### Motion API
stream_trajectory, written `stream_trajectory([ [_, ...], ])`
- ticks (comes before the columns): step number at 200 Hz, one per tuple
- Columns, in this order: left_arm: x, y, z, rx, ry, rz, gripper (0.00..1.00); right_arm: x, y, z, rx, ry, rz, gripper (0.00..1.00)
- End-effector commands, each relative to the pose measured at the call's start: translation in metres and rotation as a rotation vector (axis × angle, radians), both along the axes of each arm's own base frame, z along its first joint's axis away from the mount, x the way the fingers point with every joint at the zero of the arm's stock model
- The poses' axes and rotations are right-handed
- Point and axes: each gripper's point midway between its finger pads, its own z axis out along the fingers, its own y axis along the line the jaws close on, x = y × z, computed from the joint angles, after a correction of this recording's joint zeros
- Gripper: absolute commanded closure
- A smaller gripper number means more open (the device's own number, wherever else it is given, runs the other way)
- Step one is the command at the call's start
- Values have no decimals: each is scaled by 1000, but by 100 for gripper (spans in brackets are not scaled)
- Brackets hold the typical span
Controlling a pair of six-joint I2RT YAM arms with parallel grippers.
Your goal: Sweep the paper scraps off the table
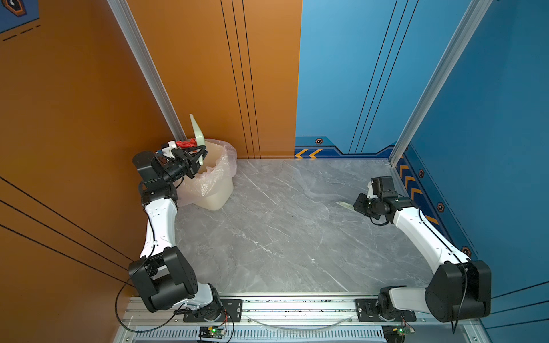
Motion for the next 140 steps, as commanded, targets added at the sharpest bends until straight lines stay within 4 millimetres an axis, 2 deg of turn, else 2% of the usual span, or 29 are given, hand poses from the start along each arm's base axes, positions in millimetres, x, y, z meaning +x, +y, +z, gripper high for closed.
stream_trajectory([
  [1,-6,-4,10,0,-37,-32,100,2,0,-1,-6,-5,-3,100],
  [55,-8,-3,13,1,-45,-31,100,1,0,-3,-7,1,-1,100],
  [81,-10,2,7,31,-33,-12,100,0,0,-3,-6,0,0,100],
  [109,-18,11,-10,207,56,48,100,0,-1,-1,-7,-5,-2,100],
  [118,-24,15,-22,290,124,72,100,-1,-1,-1,-7,-4,-2,100],
  [140,-27,25,-30,402,163,105,100,-1,-1,-2,-4,-2,-2,100],
])
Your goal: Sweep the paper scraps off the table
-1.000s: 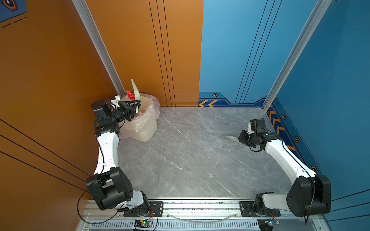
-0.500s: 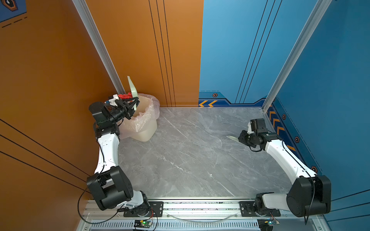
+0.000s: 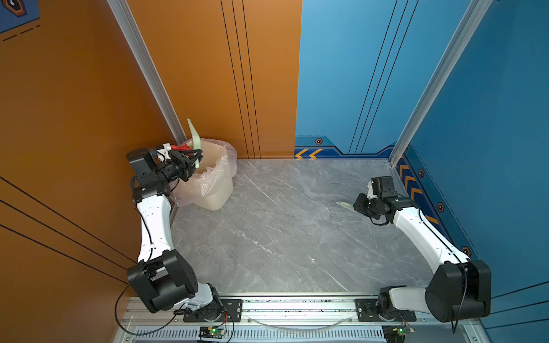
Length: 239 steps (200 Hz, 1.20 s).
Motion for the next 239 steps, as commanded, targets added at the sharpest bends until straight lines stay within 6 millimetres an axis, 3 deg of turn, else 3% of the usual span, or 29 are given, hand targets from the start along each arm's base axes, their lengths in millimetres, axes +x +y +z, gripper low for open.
stream_trajectory([
  [1,-19,6,-18,198,74,18,100,-1,-1,-2,-5,-3,-2,100],
  [78,-2,21,-59,288,190,25,100,-1,0,-1,0,-5,-5,100],
  [130,-9,26,-53,468,217,77,100,1,1,-3,2,-1,-4,100],
  [239,-3,20,-43,891,299,61,100,4,4,-8,13,6,3,100],
])
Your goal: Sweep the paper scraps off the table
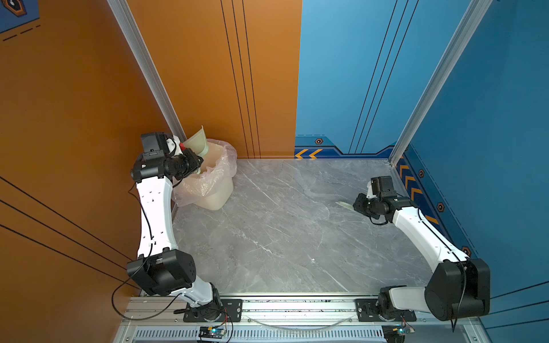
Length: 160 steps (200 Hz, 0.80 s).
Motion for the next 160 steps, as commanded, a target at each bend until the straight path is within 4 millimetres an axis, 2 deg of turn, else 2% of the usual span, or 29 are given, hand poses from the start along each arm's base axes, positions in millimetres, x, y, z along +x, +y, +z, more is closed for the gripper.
stream_trajectory([
  [1,-5,12,-13,163,94,18,100,1,4,-5,14,4,2,100],
  [47,-8,25,-15,353,184,39,100,2,4,-5,15,5,4,100],
  [88,-9,31,-17,410,204,55,100,3,5,-5,20,3,5,100],
  [160,-15,44,-6,723,269,88,100,1,6,-5,23,3,3,100],
])
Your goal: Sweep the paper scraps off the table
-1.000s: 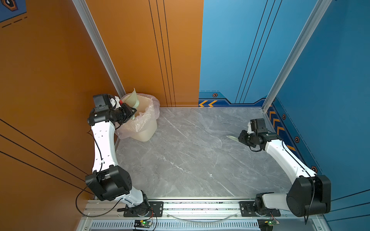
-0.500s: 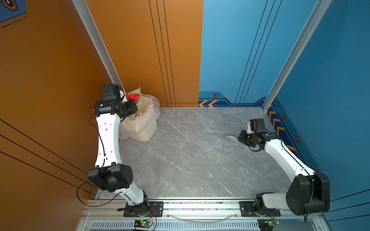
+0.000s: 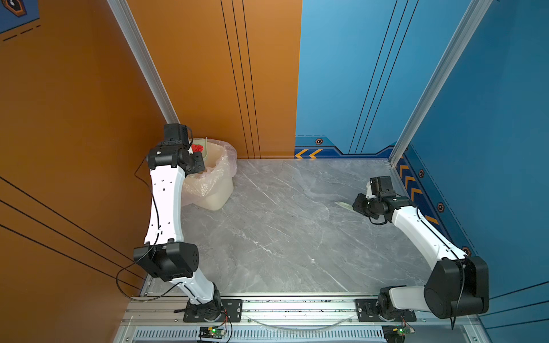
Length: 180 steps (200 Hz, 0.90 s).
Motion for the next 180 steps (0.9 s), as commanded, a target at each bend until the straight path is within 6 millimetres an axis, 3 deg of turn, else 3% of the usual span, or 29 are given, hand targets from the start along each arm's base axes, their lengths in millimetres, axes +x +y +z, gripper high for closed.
stream_trajectory([
  [1,-5,15,15,169,23,28,100,0,5,-2,19,-2,0,100],
  [88,-17,43,44,608,165,93,100,-4,3,-4,14,0,-3,100],
  [180,-8,46,40,933,408,73,100,-8,-1,-8,13,4,-6,100],
])
